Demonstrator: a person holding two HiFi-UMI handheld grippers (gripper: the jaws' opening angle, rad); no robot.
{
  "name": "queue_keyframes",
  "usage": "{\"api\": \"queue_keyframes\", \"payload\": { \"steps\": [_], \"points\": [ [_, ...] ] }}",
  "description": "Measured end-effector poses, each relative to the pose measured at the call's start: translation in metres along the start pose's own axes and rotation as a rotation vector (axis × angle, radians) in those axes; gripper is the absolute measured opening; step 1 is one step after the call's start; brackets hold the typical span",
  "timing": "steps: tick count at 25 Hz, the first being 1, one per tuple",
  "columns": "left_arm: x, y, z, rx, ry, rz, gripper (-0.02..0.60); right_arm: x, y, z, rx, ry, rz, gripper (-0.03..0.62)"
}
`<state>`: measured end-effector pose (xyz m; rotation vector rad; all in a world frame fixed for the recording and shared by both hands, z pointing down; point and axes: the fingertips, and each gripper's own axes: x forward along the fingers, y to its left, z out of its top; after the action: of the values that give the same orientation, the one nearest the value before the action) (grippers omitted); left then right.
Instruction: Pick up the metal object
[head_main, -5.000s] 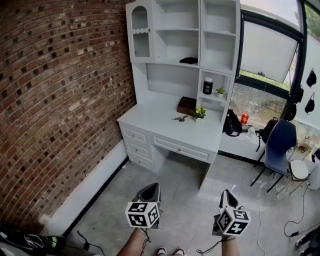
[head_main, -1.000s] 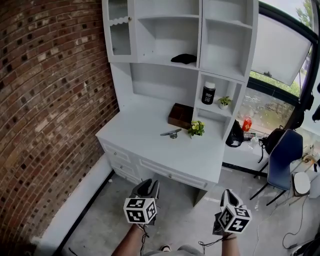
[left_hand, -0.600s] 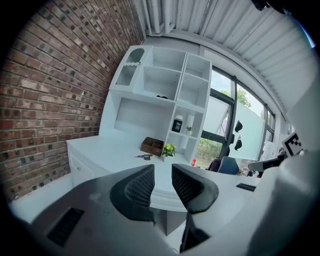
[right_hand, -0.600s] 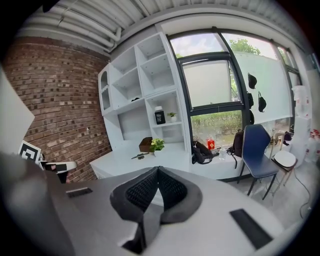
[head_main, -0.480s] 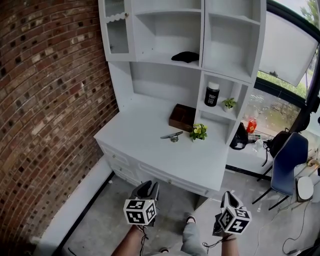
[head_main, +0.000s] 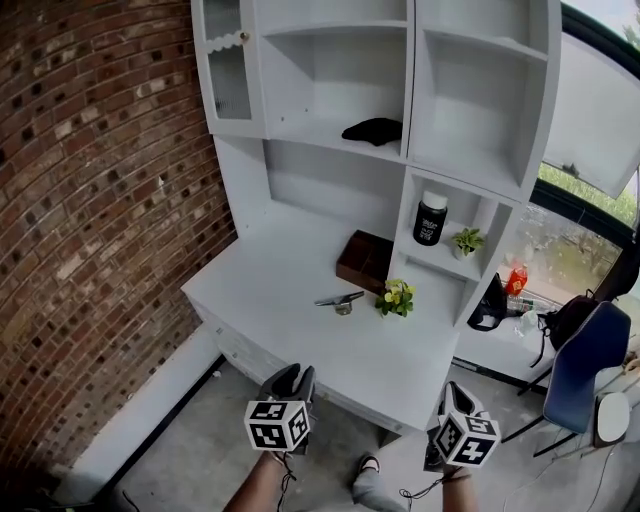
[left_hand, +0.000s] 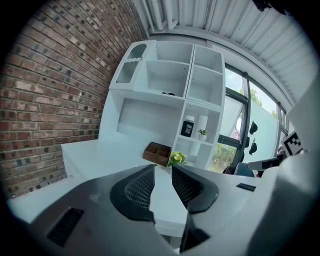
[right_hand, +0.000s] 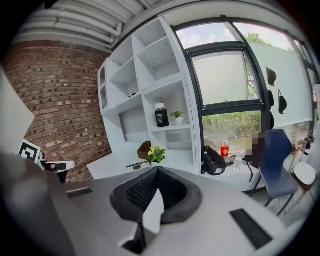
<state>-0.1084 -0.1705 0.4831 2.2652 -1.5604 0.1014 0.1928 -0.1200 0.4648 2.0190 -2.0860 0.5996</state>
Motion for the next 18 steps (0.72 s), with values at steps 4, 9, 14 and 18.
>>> {"api": "queue_keyframes", "payload": {
  "steps": [4, 9, 14, 18],
  "points": [
    [0.036, -0.011, 0.01, -0.003, -0.004, 0.024, 0.11, 0.035, -0.025, 0.02, -0.019, 0.011, 0.019, 0.002],
    [0.078, -0.018, 0.02, -0.02, -0.012, 0.061, 0.109, 0.08, -0.045, 0.042, -0.036, 0.028, 0.062, 0.002],
    [0.114, -0.023, 0.026, -0.036, -0.015, 0.101, 0.109, 0.126, -0.059, 0.058, -0.057, 0.055, 0.111, 0.002],
    [0.129, -0.021, 0.026, -0.035, -0.006, 0.139, 0.109, 0.157, -0.062, 0.061, -0.069, 0.082, 0.149, 0.002]
  ]
}}
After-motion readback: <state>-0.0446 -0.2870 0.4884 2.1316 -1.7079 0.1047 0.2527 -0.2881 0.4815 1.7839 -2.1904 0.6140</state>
